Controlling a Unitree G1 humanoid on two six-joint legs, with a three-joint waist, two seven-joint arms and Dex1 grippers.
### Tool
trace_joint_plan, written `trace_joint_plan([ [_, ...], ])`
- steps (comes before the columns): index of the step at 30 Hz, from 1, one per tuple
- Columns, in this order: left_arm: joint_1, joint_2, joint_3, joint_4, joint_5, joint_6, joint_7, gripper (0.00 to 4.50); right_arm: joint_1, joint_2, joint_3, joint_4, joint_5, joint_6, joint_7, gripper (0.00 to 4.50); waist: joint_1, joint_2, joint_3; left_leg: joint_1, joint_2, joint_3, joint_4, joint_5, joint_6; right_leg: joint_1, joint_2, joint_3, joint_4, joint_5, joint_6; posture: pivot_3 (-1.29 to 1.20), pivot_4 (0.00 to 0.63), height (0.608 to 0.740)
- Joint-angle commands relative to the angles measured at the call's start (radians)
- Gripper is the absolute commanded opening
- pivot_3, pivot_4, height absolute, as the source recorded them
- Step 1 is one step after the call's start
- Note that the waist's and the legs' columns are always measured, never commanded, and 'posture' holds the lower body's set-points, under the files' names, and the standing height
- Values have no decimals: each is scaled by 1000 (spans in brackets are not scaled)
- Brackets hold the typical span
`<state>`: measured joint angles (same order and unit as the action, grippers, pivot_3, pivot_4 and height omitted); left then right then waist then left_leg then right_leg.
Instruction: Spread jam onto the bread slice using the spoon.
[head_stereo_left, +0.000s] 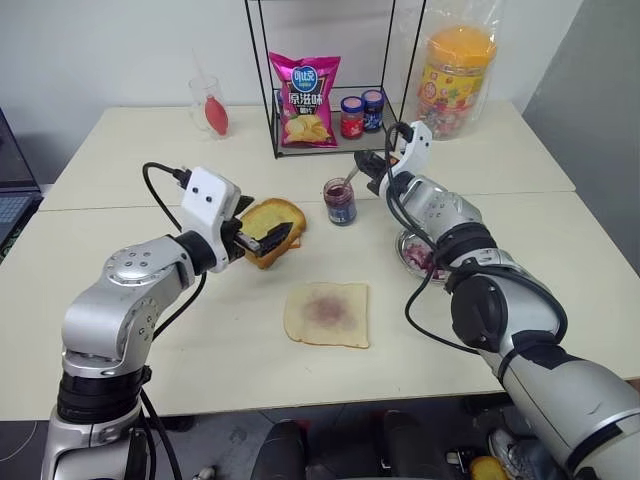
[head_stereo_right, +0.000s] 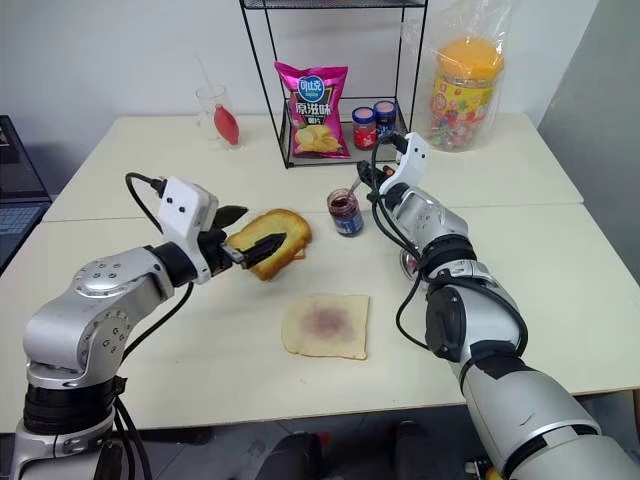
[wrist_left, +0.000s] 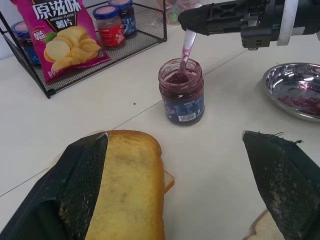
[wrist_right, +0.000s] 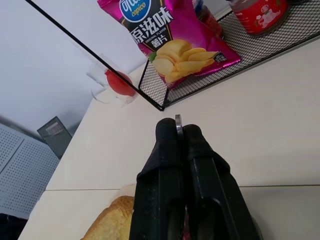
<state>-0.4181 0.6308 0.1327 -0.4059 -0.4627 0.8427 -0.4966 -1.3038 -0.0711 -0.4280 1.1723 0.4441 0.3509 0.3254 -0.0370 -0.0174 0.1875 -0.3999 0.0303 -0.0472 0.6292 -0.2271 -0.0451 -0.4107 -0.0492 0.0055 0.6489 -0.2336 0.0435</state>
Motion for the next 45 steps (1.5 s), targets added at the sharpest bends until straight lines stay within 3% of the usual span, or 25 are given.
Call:
trace_joint_plan([
  [1,-12,7,-2,-10,8,-21,-6,4500,-36,-4,-16,-38,26,6,1,39,0,0,0,0,0,0,0,0,0,0,0,0,0,0,0,0,150,740],
  [15,-29,6,-18,3,14,-27,-16,4500,-6,-21,71,-81,-48,-40,37,39,-2,0,0,0,0,0,0,0,0,0,0,0,0,0,0,0,150,740],
  [45,-47,2,-42,19,28,-46,-28,4500,0,-37,-10,-79,30,21,0,39,-2,0,0,0,0,0,0,0,0,0,0,0,0,0,0,0,150,740],
])
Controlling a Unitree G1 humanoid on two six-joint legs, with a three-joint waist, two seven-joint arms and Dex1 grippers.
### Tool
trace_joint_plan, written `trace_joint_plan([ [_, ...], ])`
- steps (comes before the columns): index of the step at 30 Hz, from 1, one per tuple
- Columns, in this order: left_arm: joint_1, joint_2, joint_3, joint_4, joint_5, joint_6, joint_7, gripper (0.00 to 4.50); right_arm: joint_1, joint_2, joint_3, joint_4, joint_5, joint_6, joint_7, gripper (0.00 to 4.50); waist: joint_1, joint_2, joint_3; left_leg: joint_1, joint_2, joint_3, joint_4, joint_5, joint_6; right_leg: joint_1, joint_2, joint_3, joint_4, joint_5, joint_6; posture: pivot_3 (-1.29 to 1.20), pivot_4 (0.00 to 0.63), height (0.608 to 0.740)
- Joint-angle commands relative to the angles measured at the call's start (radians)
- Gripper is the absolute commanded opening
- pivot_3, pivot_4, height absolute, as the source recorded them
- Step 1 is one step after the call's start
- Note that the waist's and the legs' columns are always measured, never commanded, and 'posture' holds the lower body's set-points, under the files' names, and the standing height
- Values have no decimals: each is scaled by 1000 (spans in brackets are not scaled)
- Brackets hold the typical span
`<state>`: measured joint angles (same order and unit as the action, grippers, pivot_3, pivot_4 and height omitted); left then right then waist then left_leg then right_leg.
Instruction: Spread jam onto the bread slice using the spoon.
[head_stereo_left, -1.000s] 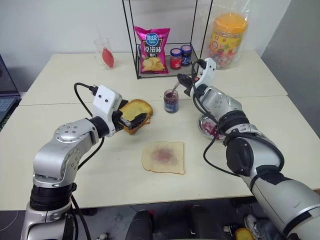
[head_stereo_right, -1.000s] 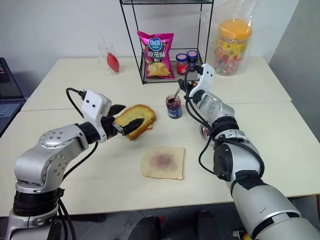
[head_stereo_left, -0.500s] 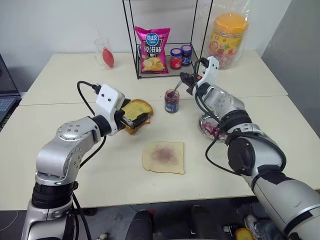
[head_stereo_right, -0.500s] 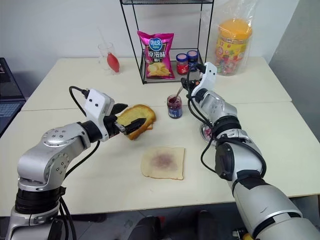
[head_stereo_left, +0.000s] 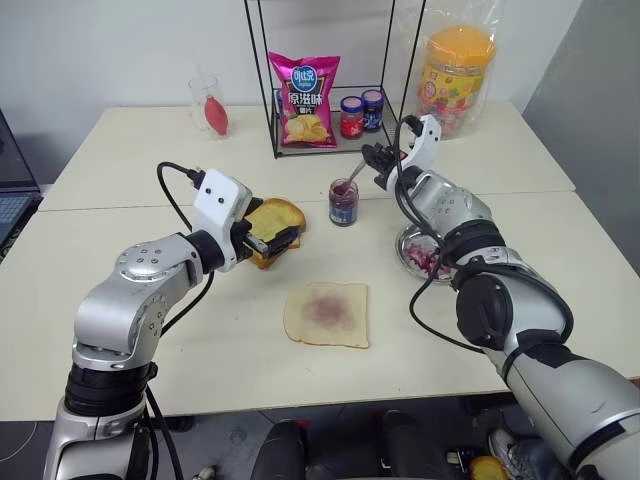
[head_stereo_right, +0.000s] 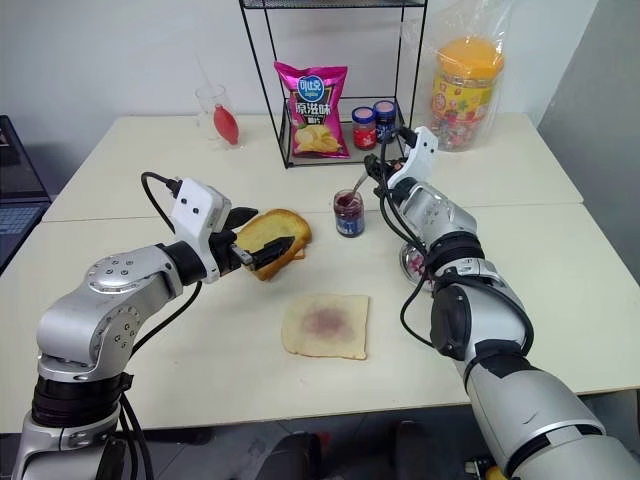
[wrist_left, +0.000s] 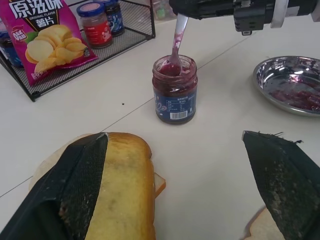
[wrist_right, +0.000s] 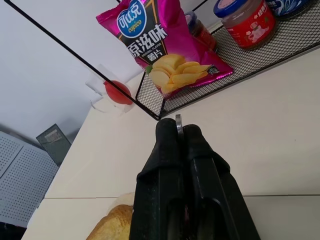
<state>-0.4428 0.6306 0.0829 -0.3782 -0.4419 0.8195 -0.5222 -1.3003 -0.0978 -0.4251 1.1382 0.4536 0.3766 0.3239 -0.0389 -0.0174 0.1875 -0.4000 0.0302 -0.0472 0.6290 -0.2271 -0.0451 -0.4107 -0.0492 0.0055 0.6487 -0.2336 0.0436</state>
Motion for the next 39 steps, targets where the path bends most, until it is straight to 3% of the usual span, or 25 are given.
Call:
trace_joint_plan([
  [1,-22,2,7,-9,7,-23,-3,4500,-4,-10,-14,-47,20,-4,2,39,0,0,0,0,0,0,0,0,0,0,0,0,0,0,0,0,150,740],
  [12,-33,-5,-4,-7,10,-25,-8,4500,23,-16,28,-113,-3,-7,30,39,0,0,0,0,0,0,0,0,0,0,0,0,0,0,0,0,150,740],
  [39,-50,-33,10,12,3,-45,-13,4500,13,-34,-113,-128,138,91,-58,39,1,0,0,0,0,0,0,0,0,0,0,0,0,0,0,0,150,740],
])
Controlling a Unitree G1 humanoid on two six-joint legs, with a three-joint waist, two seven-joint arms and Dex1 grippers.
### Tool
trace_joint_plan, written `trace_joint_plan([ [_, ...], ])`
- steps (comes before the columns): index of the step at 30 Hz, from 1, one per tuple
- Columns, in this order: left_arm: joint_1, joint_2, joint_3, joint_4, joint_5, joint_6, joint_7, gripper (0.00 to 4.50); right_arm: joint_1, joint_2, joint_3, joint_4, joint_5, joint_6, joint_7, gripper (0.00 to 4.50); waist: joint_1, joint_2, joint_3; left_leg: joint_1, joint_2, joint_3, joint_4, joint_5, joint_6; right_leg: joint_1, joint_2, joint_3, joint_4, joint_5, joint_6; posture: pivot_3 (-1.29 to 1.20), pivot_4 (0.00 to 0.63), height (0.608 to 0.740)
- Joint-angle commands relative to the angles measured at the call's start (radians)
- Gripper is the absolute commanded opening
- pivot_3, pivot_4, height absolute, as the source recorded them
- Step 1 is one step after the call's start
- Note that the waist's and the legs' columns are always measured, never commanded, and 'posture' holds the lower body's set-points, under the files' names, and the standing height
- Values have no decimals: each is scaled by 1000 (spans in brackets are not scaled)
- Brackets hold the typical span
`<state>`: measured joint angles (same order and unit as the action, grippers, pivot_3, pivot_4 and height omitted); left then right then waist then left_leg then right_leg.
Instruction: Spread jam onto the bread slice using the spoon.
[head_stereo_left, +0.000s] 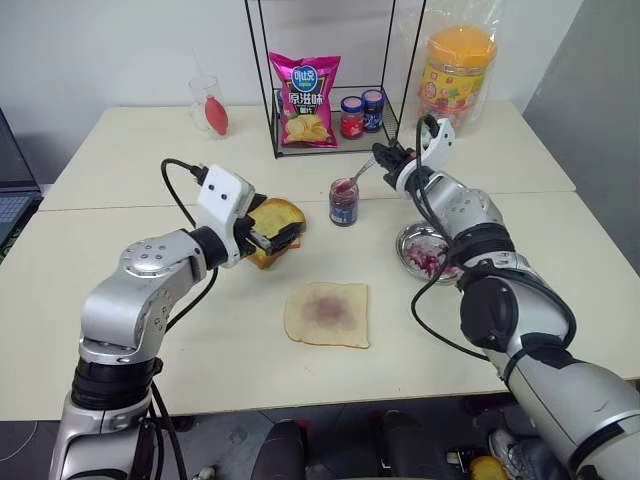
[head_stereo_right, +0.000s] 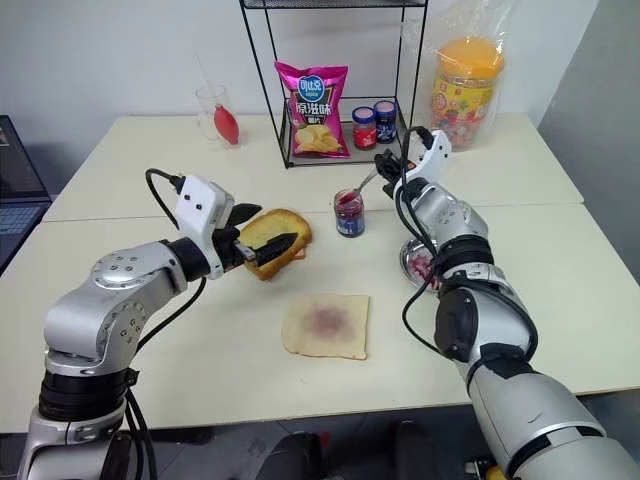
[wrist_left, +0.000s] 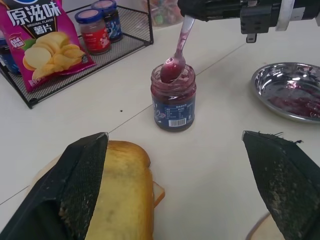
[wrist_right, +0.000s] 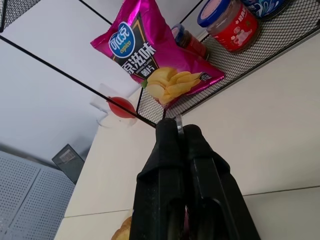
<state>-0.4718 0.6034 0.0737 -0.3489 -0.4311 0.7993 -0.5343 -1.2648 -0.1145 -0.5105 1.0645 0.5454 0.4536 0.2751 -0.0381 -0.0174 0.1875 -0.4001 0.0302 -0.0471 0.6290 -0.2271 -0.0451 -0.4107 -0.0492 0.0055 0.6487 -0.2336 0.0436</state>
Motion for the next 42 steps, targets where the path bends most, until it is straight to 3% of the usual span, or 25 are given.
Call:
trace_joint_plan([
  [1,-21,-8,23,-20,-13,-25,-4,4500,-20,-20,-31,-64,52,23,-12,39,0,0,0,0,0,0,0,0,0,0,0,0,0,0,0,0,150,740],
  [20,-5,-11,63,-79,-114,-1,-39,4500,42,-14,-56,-198,129,110,-45,39,1,0,0,0,0,0,0,0,0,0,0,0,0,0,0,0,150,740],
  [33,363,155,178,-250,-122,-93,-194,4500,294,87,-3,-917,399,526,-235,39,2,1,0,0,1,0,-1,0,0,-1,0,0,1,-1,-1,0,150,740],
  [38,568,150,205,-314,-97,-204,-248,4500,483,122,143,-1218,491,682,-256,39,4,1,0,0,1,0,-1,0,0,-1,0,0,0,-1,-2,0,150,740],
  [42,728,177,232,-343,-84,-282,-336,4500,618,83,308,-1332,449,709,-182,39,2,1,0,0,2,0,-1,0,0,-2,1,0,1,-2,-3,0,150,740],
])
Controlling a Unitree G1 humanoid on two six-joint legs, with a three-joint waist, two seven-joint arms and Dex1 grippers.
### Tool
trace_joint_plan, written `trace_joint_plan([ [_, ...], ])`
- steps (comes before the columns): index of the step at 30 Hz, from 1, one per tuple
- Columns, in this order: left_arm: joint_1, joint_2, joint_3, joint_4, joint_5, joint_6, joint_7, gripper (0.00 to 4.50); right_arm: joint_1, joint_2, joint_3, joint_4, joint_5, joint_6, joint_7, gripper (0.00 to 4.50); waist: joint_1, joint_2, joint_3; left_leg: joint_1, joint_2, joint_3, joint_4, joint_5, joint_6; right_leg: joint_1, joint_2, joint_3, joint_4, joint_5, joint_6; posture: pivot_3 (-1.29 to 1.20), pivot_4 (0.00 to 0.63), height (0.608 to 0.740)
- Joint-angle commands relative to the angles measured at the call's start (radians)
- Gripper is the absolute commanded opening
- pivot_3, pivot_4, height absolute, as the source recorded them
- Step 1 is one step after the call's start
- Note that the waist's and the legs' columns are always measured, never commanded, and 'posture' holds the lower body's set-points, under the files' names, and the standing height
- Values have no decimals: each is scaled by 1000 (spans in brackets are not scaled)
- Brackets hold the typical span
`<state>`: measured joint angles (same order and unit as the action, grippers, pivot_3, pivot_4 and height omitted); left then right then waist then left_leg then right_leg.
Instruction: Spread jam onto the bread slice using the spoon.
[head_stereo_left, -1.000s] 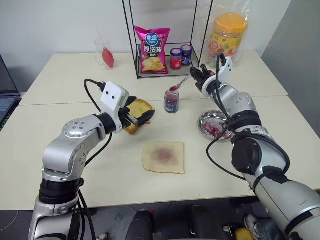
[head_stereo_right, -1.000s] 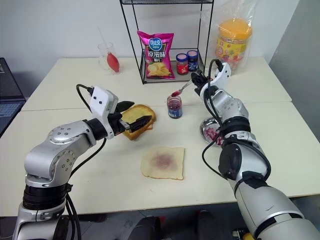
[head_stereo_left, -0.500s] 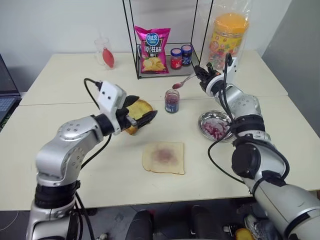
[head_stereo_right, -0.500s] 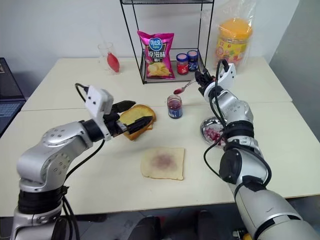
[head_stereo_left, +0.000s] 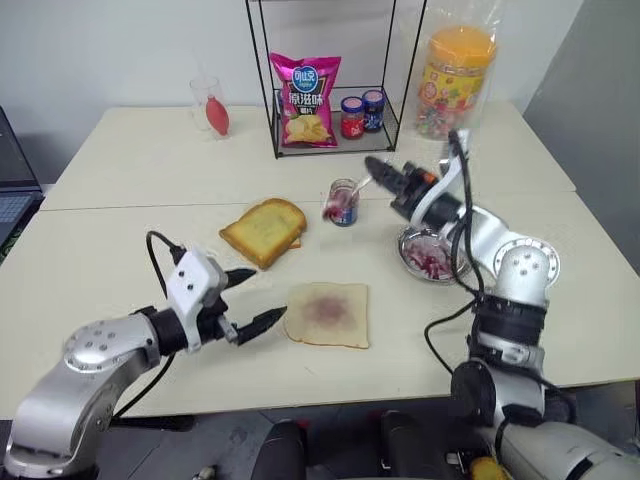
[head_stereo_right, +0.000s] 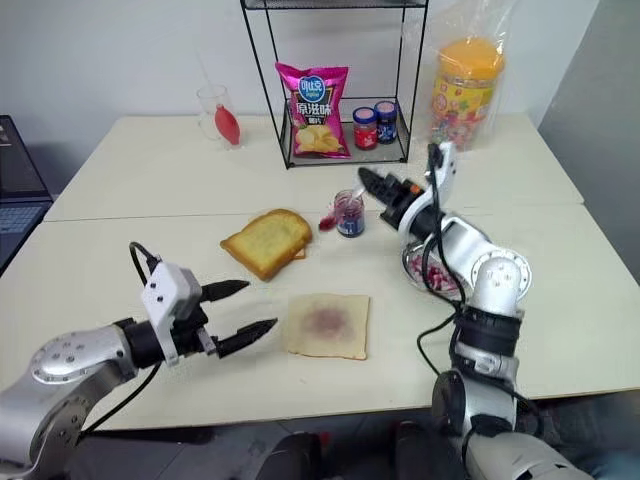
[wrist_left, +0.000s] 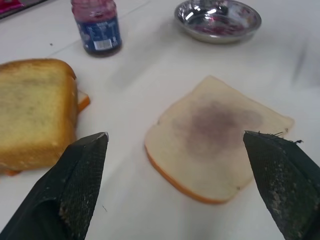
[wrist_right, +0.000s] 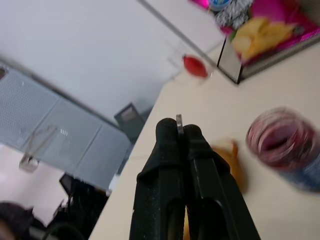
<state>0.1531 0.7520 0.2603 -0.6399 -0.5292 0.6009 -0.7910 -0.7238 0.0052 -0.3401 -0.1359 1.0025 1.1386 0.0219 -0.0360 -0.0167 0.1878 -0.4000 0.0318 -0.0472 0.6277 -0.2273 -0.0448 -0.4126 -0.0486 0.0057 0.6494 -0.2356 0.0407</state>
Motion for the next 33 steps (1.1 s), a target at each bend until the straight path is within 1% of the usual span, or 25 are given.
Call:
trace_joint_plan([
  [1,127,30,49,-47,23,-105,-91,4500,98,-44,168,-145,-17,19,89,39,0,0,0,0,0,0,0,0,0,0,0,0,0,-2,-2,0,150,740],
  [3,159,27,55,-32,43,-147,-101,4500,125,-59,218,-155,-33,2,121,39,0,0,0,1,0,0,0,0,0,0,0,0,0,-6,-2,0,150,740],
  [5,207,29,58,-12,78,-199,-125,4500,143,-76,284,-154,-73,-29,166,39,1,0,0,1,0,0,1,0,0,0,0,0,0,-5,-3,0,150,740],
  [9,269,28,67,24,111,-262,-155,4500,159,-97,369,-147,-133,-82,233,39,0,0,0,1,0,0,1,0,0,0,0,0,-1,-4,-3,0,150,740],
  [11,279,29,68,43,120,-284,-164,4500,166,-103,412,-136,-173,-115,255,39,2,0,0,0,1,0,1,0,0,0,1,0,-1,-5,-3,0,150,740],
  [15,251,28,55,57,123,-297,-160,4500,177,-138,499,-164,-262,-178,299,39,2,0,0,0,1,0,0,0,0,0,1,0,-2,-5,-3,0,150,740],
  [23,179,24,-13,32,125,-274,-135,4500,190,-215,573,-261,-354,-219,348,39,3,-1,0,0,1,0,0,0,0,0,1,0,-2,-4,-3,0,150,740],
  [28,139,28,-42,38,125,-263,-128,4500,186,-257,586,-315,-388,-228,365,39,3,-1,0,0,1,0,0,0,0,0,2,0,-2,-4,-2,0,150,740],
  [33,106,27,-67,41,124,-259,-128,4500,224,-302,606,-348,-423,-245,388,39,4,-1,0,0,1,0,0,0,0,0,1,0,-2,-4,-2,0,150,740],
])
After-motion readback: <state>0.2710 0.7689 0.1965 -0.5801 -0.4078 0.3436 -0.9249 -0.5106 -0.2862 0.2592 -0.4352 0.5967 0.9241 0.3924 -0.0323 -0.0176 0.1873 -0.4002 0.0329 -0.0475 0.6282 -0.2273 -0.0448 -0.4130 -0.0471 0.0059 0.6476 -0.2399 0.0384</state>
